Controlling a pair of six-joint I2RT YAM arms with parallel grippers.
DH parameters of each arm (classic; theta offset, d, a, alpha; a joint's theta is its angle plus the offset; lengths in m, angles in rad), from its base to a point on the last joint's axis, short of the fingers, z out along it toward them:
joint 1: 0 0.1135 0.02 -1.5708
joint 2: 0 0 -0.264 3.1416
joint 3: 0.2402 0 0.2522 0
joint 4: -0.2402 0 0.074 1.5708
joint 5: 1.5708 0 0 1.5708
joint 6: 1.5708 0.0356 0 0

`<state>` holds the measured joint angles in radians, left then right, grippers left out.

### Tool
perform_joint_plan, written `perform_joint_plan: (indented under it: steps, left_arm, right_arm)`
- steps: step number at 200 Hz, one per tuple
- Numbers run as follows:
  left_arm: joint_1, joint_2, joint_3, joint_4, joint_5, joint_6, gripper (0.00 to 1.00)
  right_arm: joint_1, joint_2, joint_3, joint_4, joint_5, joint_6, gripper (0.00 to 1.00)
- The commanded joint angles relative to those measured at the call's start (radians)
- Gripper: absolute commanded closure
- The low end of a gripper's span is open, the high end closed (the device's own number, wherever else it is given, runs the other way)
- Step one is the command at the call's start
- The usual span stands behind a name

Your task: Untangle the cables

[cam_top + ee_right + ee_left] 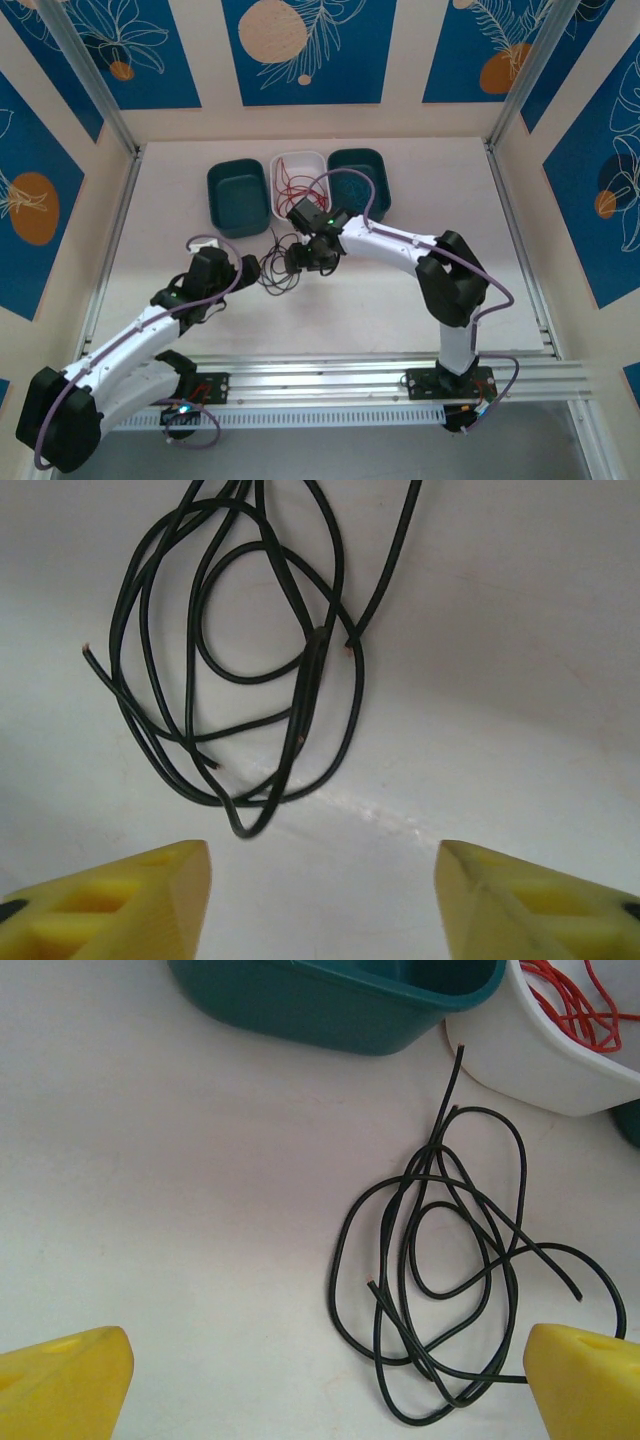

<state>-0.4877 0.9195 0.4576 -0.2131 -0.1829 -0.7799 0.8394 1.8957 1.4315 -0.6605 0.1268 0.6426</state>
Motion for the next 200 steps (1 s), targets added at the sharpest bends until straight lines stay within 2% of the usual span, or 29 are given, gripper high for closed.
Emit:
perform_joint_plan:
  steps: [1,63,98,125,171,200]
  left_arm:
    - [0.011,0.005,-0.010,0.034,0.029,0.009,0.00]
    - [0.011,0.035,-0.011,0.058,0.044,0.024,0.00]
    - [0.011,0.078,0.001,0.090,0.071,0.038,0.00]
    - [0.010,0.108,0.013,0.099,0.070,0.043,0.00]
    - [0.000,0.177,0.050,0.104,0.101,0.054,0.00]
    - [-0.020,0.208,0.062,0.108,0.084,0.050,0.00]
  right_arm:
    - [-0.003,0.034,0.051,-0.004,-0.048,0.003,0.45]
    - [-0.023,0.086,0.068,-0.008,-0.051,0.008,0.68]
    - [-0.056,0.080,0.049,-0.013,-0.051,0.014,0.88]
    - [-0.074,0.047,0.018,-0.017,-0.036,0.020,1.00]
    - [-0.082,-0.044,-0.038,-0.010,-0.031,0.010,1.00]
    - [-0.076,-0.125,-0.072,0.016,-0.023,-0.016,1.00]
